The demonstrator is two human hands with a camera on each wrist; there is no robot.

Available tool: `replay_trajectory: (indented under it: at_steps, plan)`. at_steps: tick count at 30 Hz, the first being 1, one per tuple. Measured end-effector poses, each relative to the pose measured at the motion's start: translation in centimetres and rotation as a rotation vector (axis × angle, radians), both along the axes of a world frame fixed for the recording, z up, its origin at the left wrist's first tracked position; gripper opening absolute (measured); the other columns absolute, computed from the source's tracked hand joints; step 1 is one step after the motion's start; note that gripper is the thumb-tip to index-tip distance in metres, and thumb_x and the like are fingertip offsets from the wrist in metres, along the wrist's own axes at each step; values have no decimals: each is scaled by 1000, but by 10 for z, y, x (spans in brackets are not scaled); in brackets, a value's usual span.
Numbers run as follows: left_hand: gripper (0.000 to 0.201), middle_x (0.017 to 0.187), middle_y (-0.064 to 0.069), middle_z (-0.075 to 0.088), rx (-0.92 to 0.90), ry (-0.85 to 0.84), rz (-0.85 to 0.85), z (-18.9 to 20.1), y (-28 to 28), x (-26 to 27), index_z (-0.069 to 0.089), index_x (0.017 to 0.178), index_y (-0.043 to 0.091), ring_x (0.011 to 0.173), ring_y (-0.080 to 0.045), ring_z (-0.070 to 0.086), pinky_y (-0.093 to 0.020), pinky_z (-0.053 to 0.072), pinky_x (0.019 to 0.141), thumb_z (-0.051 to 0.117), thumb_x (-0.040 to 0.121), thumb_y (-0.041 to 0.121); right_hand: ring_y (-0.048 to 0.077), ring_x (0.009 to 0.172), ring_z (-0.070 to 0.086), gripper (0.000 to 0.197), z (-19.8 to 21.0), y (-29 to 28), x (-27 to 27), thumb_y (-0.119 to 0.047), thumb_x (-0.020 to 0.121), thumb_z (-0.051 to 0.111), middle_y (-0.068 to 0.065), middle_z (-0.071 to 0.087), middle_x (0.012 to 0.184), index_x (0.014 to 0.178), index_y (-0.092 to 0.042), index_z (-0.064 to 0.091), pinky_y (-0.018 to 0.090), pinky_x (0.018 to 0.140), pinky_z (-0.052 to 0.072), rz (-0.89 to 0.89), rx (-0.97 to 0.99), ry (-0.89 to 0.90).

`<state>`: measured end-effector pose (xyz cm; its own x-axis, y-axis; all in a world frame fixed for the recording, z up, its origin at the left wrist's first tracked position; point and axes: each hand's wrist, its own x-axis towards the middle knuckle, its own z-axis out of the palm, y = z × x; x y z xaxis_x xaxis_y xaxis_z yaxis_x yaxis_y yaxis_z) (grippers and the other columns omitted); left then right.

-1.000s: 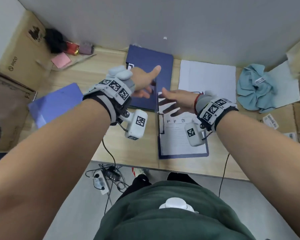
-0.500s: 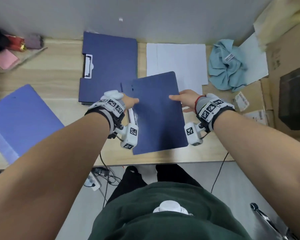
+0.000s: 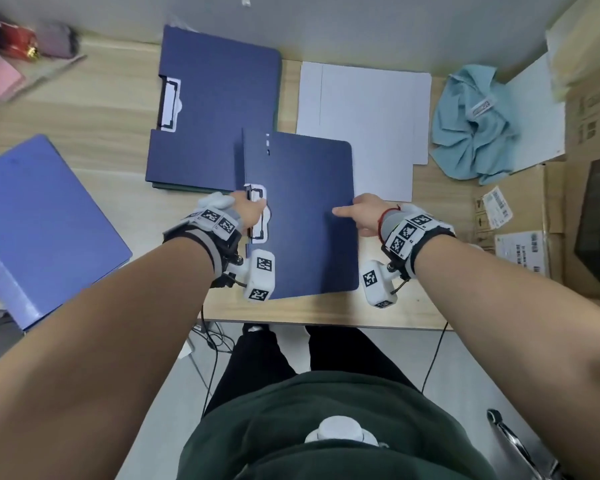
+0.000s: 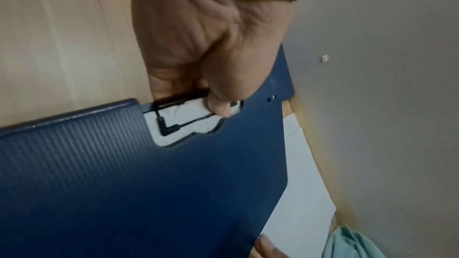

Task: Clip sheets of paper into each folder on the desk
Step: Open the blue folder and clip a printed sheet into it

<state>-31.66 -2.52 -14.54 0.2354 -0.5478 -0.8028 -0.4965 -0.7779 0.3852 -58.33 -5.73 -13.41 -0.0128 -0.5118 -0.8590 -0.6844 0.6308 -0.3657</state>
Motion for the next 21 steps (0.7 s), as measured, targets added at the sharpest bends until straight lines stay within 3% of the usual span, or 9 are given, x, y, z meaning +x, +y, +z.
replay_trajectory:
  at_steps: [2, 4, 6, 7, 10, 13, 15, 18, 21]
  plan:
    - [28, 108, -15, 70, -104, 43, 91, 16, -6, 4, 64, 105, 11, 99, -37, 68, -53, 56, 90, 58, 90, 33, 20, 81, 53, 56, 7, 1, 4, -48, 73, 76, -6, 49, 85, 117, -23, 51, 33, 69, 51, -42, -35, -18]
    - [32, 105, -14, 72, -187, 58, 129, 32, -12, 12, 65, 106, 11, 98, -37, 69, -53, 56, 90, 56, 85, 34, 19, 100, 60, 52, 18, 5, 10, -40, 85, 72, -2, 60, 108, 128, -20, 49, 34, 82, 55, -88, -55, -58]
    - [36, 103, -13, 73, -241, 68, 142, 43, -19, 24, 67, 108, 10, 92, -32, 69, -45, 56, 87, 56, 86, 37, 12, 92, 64, 40, 31, 10, 15, -30, 93, 67, -2, 64, 113, 127, -16, 53, 25, 64, 57, -145, 29, -183]
    - [35, 99, -12, 73, -276, 60, 160, 47, -23, 33, 67, 108, 7, 85, -29, 67, -41, 54, 79, 57, 89, 35, 11, 89, 64, 36, 34, 12, 19, -25, 95, 64, -1, 65, 116, 129, -14, 54, 23, 57, 55, -159, 77, -249]
    - [32, 88, -14, 68, -372, 9, 189, 66, -33, 61, 69, 99, 6, 74, -26, 59, -42, 52, 70, 59, 90, 35, 21, 100, 65, 37, 37, 11, 35, -17, 99, 58, 3, 66, 124, 135, -16, 54, 30, 70, 55, -145, 69, -364]
    - [34, 75, -9, 64, -309, -44, 141, 76, -40, 94, 63, 75, 16, 69, -27, 56, -34, 46, 71, 63, 86, 48, 17, 93, 65, 36, 44, 2, 59, -14, 101, 55, 3, 67, 117, 136, -18, 54, 31, 74, 54, -205, -29, -442]
    - [54, 84, -9, 68, -236, -89, 107, 71, -41, 118, 66, 84, 12, 77, -29, 63, -34, 52, 81, 64, 74, 65, 16, 90, 66, 34, 48, -10, 77, -14, 100, 55, 2, 68, 113, 134, -19, 55, 31, 73, 54, -229, -69, -462]
    - [84, 104, -13, 73, -192, -107, 104, 60, -36, 153, 67, 104, 8, 92, -33, 70, -46, 57, 89, 64, 58, 78, 19, 96, 66, 32, 54, -29, 111, -13, 100, 56, 1, 68, 116, 132, -17, 56, 33, 75, 56, -282, -89, -484]
    - [55, 104, -15, 72, -156, -144, 33, 68, -27, 163, 69, 108, 5, 99, -34, 70, -48, 57, 90, 70, 80, 52, 21, 101, 66, 26, 52, -46, 133, -11, 101, 53, 1, 67, 118, 125, -18, 58, 39, 85, 55, -297, -78, -484]
